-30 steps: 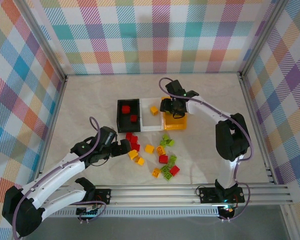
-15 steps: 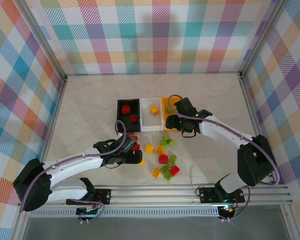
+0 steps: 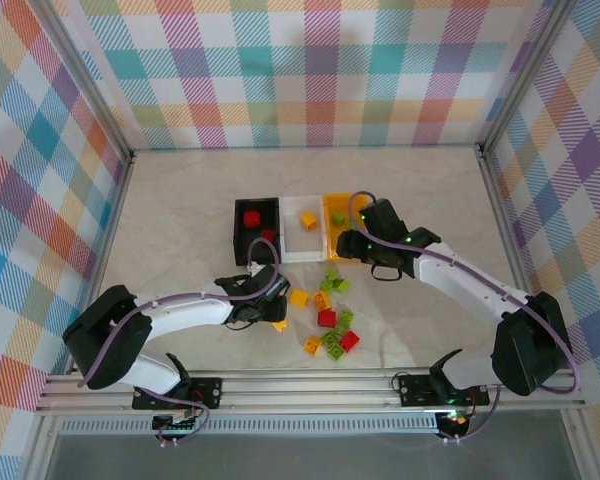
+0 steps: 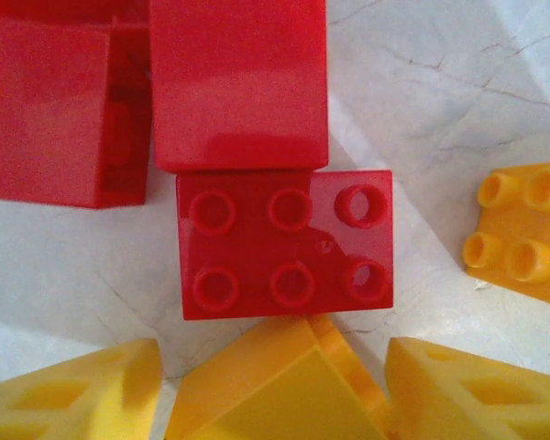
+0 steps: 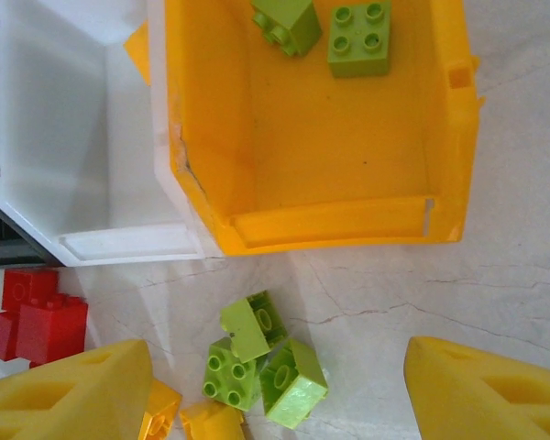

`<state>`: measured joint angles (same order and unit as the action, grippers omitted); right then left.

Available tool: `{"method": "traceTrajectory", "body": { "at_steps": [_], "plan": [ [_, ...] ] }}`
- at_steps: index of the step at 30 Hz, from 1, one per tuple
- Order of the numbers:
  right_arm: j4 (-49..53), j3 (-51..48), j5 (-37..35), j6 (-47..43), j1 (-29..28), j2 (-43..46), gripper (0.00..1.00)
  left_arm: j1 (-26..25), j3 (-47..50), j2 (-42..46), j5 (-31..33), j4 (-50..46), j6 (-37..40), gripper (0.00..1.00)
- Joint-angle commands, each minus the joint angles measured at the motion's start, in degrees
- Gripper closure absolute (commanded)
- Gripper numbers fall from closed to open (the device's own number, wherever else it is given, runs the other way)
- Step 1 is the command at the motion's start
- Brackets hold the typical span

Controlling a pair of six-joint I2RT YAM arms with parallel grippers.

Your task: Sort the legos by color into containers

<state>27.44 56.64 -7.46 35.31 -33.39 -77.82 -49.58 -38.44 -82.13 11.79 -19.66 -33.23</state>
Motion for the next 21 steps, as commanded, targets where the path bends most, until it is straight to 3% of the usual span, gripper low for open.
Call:
{"method": "traceTrajectory", "body": {
  "at_steps": [1, 7, 14, 17, 21],
  "plan": [
    [-0.33, -0.66, -1.30, -0.06, -0.28, 1.44, 0.26, 0.39, -0.35, 0.43, 1.72, -0.94, 0.60, 0.39],
    [-0.28, -0.74, -1.76, 0.18, -0.28, 1.55, 0.27, 0.44, 2.42, 6.85, 1.12, -3.88, -1.27, 0.59],
    [-0.89, -2.52, -0.97, 1.38, -0.28, 2.30, 0.27, 0.84, -3.90, 16.40, 0.89, -10.36, -1.03, 0.59],
    [-0.85, -4.17, -1.06, 1.95, -0.28, 2.83, 0.26, 4.68, -12.81, 12.04, -1.21, -10.39, 2.17, 0.62],
    [-0.64, -6.52, -0.89, 3.17, -0.28, 3.84, 0.26, 8.36, -25.30, -0.54, -2.62, -8.30, 6.07, 0.63]
  ]
}}
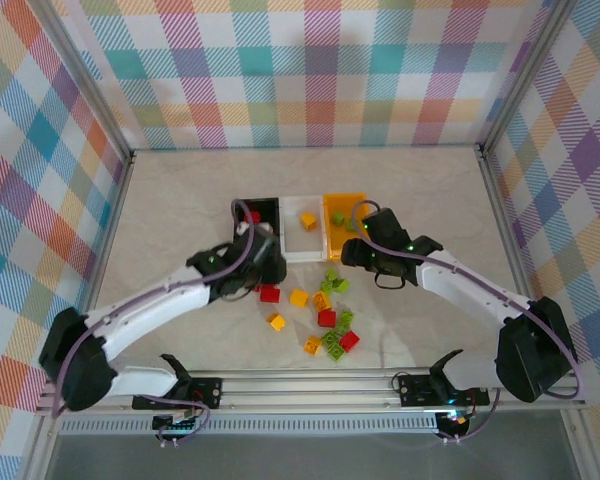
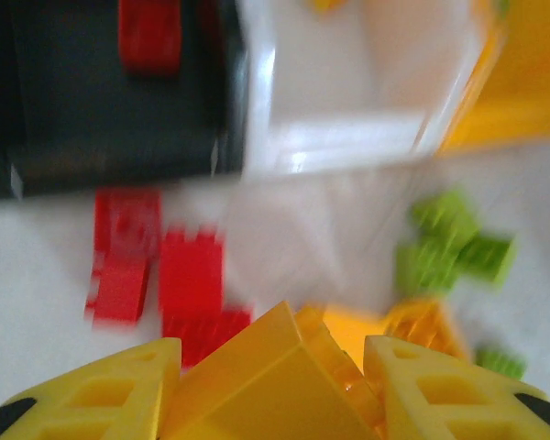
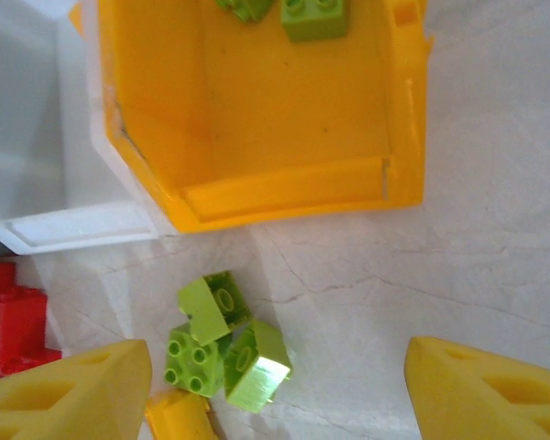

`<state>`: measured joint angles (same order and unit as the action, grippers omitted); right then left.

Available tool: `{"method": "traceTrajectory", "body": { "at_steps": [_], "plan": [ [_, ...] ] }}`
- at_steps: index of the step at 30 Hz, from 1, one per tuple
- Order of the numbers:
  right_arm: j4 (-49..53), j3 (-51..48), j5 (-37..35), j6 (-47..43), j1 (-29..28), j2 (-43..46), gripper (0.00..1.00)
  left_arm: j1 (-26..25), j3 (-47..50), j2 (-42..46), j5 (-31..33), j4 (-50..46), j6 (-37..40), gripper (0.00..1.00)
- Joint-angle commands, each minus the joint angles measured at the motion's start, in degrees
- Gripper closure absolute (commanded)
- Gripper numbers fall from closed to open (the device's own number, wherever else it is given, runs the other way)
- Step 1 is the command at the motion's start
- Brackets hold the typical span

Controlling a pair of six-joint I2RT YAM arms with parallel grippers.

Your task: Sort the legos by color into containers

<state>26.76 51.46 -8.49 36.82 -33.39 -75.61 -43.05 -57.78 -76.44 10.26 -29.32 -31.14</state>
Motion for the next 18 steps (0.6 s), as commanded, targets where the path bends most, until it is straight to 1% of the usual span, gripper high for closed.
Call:
{"method": "traceTrajectory", "body": {
  "at_steps": [1, 4, 8, 11, 13, 14, 17, 18],
  "plan": [
    [0.12, -1.96, 0.23, 1.85, -0.28, 1.98, 0.26, 2.57, -9.12, -9.80, -1.71, 1.84, 4.76, 0.63],
    [0.89, -3.72, -0.03, 1.91, -0.28, 2.82, 0.26, 3.60, -19.11, -19.21, -2.04, 1.39, 6.60, 0.64],
    [1.52, -5.97, 0.32, 2.40, -0.28, 4.14, 0.26, 4.79, -28.88, -30.30, -1.78, -0.16, 7.58, 0.64],
    [1.28, -7.69, 0.75, 2.88, -0.28, 5.61, 0.26, 5.47, -33.67, -35.73, -1.62, -1.19, 7.24, 0.64],
    [0.73, -8.75, 1.77, 3.13, -0.32, 6.40, 0.26, 5.52, -35.96, -37.58, -1.74, -1.44, 6.91, 0.62],
    [0.31, -9.30, 2.42, 3.25, -0.36, 6.54, 0.26, 5.52, -36.82, -38.04, -1.99, -1.33, 6.54, 0.56],
    [-1.45, -10.42, 4.43, 3.78, -0.52, 6.53, 0.25, 5.44, -38.49, -38.50, -2.97, -1.11, 5.72, 0.34],
    [-1.96, -10.70, 5.07, 4.00, -0.74, 6.37, 0.25, 5.43, -38.88, -38.36, -3.18, -1.18, 5.58, 0.29]
  ]
}}
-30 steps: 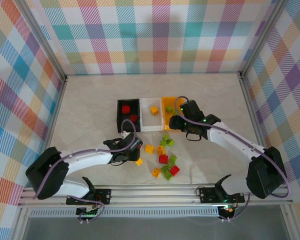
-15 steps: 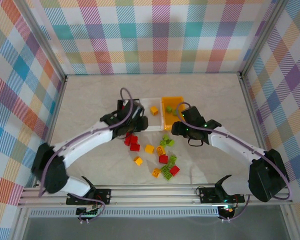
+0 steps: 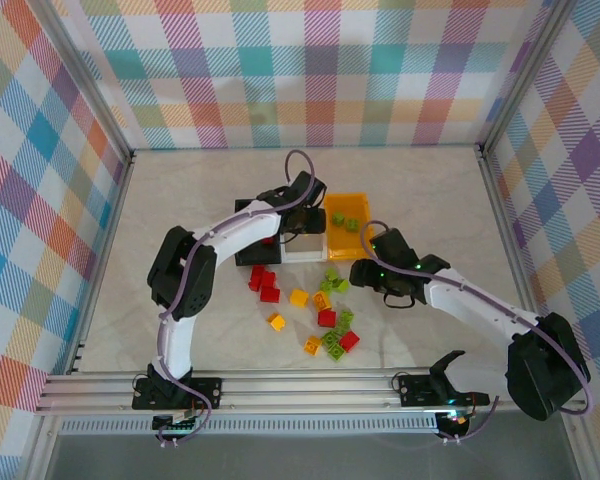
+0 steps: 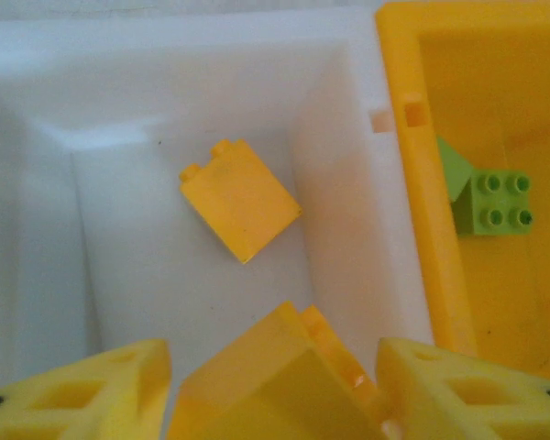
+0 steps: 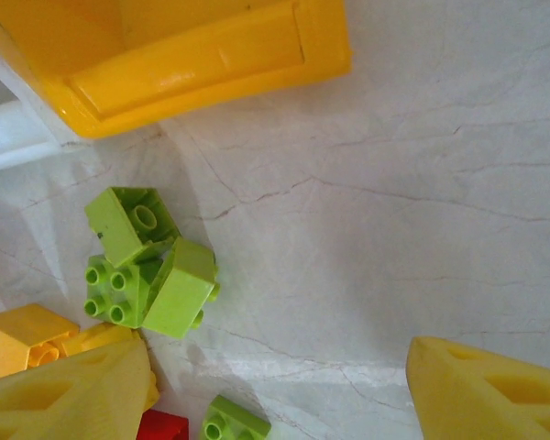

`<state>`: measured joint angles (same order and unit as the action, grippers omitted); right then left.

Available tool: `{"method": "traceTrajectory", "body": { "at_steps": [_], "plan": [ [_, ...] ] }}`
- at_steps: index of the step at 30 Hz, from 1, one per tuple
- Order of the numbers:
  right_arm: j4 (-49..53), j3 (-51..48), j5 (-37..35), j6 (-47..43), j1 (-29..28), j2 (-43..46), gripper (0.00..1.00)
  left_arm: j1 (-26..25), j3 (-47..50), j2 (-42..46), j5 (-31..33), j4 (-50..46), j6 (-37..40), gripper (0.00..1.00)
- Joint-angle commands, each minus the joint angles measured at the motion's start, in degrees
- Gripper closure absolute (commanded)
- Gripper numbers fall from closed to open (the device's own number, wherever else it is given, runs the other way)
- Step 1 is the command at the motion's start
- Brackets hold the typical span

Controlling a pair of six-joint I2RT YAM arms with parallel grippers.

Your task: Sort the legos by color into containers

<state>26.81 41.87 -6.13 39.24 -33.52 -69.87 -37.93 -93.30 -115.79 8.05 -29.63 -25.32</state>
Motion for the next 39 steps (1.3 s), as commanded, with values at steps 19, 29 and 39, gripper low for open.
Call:
{"method": "traceTrajectory", "body": {
  "at_steps": [19, 29, 39],
  "plan": [
    [-10.94, 2.27, 2.27, 9.26, -5.55, -12.11, 0.30, -7.60, 41.48, 49.39, 1.84, 3.12, -10.37, 0.00],
    [-16.07, 2.34, 3.14, 13.88, -5.55, -19.11, 0.50, -7.58, 53.52, 64.37, 5.42, -1.97, -14.75, 0.00],
    [-13.39, -0.12, 0.72, 12.17, -5.59, -12.10, 0.73, -7.60, 54.12, 64.44, 4.56, -1.96, -14.16, 0.00]
  ]
}}
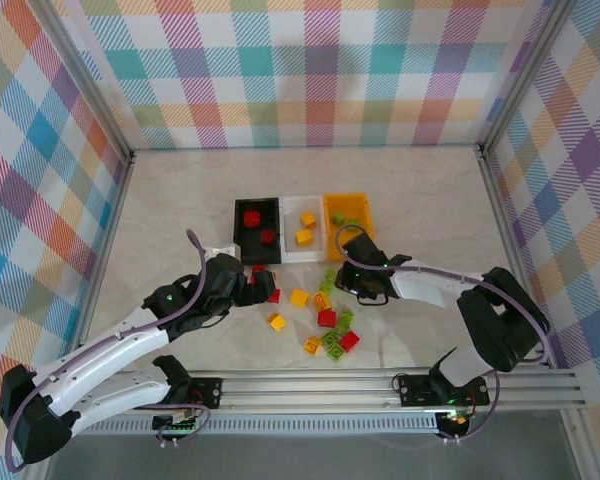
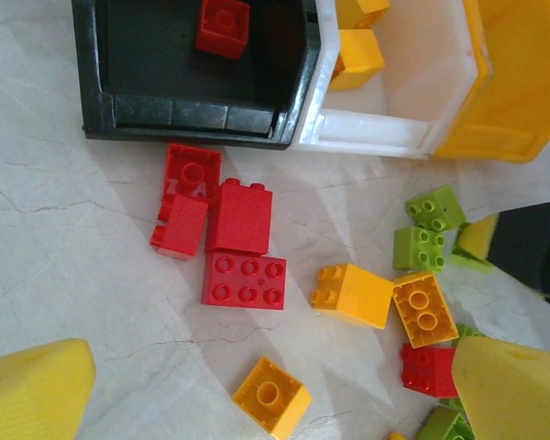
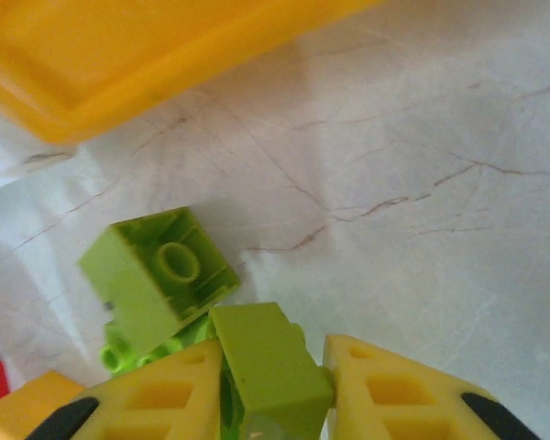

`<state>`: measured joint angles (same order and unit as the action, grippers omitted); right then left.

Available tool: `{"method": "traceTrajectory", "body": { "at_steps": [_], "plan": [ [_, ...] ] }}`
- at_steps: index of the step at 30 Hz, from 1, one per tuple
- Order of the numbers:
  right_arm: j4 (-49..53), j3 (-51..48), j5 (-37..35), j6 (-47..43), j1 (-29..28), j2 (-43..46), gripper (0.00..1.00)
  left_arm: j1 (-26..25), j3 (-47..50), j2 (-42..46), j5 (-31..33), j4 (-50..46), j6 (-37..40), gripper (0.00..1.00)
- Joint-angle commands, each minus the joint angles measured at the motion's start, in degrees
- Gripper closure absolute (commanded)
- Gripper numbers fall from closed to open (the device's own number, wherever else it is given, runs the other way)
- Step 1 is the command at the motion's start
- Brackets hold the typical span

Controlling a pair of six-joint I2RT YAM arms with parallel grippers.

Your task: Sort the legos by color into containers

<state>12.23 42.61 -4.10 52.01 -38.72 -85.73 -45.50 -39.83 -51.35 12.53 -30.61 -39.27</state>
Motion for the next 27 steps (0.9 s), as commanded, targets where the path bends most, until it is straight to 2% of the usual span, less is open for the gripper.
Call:
{"method": "traceTrajectory", "body": {
  "at_steps": [1, 5, 8, 14, 19, 22, 25, 27],
  "plan": [
    [2.23, -0.85, -1.69, -1.22, -0.39, 5.28, 0.75, -0.08, 0.70, -0.14, -0.03, -1.04, -0.13, 0.00],
    [6.62, -0.25, -4.03, -4.71, -0.24, 12.74, 0.76, -0.09, 1.14, 0.08, -0.54, -0.71, 0.45, 0.00],
    [10.47, 4.95, -4.09, -8.69, 1.76, 13.47, 0.76, -0.11, 1.42, 0.24, -1.10, -0.68, 0.62, 0.00],
    [11.92, 18.01, -2.32, -12.99, 7.25, 0.48, 0.75, -0.04, 2.04, -0.27, -2.16, -1.61, 0.64, 0.00],
    [14.02, 29.50, -4.77, -16.07, 8.72, -11.93, 0.72, -0.16, 2.57, -0.39, -3.90, -2.92, 1.58, 0.00],
    [15.93, 34.73, -4.53, -17.15, 9.46, -16.52, 0.62, -0.58, 2.48, -1.07, -4.81, -4.48, 2.35, 0.00],
    [16.59, 36.53, -3.78, -17.90, 9.63, -16.71, 0.40, -2.60, 2.44, -2.31, -5.41, -5.07, 3.12, 0.00],
    [15.51, 34.83, -2.77, -17.87, 9.54, -14.33, 0.32, -5.03, 1.98, -3.98, -4.90, -5.33, 3.79, 0.00]
  ]
}}
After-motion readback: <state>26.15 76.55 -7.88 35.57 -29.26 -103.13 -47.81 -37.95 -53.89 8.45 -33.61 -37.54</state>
